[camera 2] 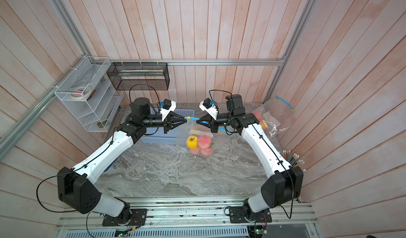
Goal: Place the peach in a zip-top bag and seal the zipper
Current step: Adjust the zipper on the food storage bag, then zip the zipper on the zipper food storage bag.
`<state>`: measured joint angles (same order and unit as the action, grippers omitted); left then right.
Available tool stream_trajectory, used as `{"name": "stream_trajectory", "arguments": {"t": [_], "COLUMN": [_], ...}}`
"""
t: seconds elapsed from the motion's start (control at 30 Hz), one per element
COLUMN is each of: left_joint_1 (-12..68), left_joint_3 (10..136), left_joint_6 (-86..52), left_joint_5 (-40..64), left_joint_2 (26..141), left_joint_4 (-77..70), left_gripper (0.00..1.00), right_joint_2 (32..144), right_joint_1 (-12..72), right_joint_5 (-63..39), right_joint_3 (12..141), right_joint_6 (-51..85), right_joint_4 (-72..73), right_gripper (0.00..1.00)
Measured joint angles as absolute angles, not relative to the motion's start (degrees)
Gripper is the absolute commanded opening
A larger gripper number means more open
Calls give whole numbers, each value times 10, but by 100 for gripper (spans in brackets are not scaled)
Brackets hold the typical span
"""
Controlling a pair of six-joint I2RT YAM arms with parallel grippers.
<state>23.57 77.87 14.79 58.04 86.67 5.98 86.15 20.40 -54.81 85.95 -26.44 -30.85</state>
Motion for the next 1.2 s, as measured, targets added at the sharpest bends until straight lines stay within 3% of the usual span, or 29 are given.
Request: {"name": "stream_trajectory", "arguments": {"t": [0.1,0.2,0.27,0.4,0.47,0.6,0.87,1.2], "left_joint_1": [236,236,236,236,236,236,236,236], "left_joint_3": [779,780,782,782,782,786,786,787], "left_joint_6": [148,147,145,145,146,151,163,167], "left_joint_5": [582,587,592,598,598,598,601,603], "left_joint_2": [874,878,880,881,881,885,887,887], "left_joint_4": [60,60,58,55,55,56,61,69], "left_gripper": [16,3,0,0,0,0,0,0], "right_joint_2": [861,861,861,861,861,860,864,884], "right_joint_1": [204,204,204,204,205,213,236,248], "right_joint_5": [-554,-559,-561,-557,-556,-555,-560,-557], "right_joint_3": [859,857,856,856,856,859,896,898], "right_joint_6": [-262,-258,-257,-250,-243,-233,-234,-237], "right_joint_4": [-303,-297,-296,-293,-285,-267,-247,-241], "right_gripper": [0,0,0,38,46,46,38,40]}}
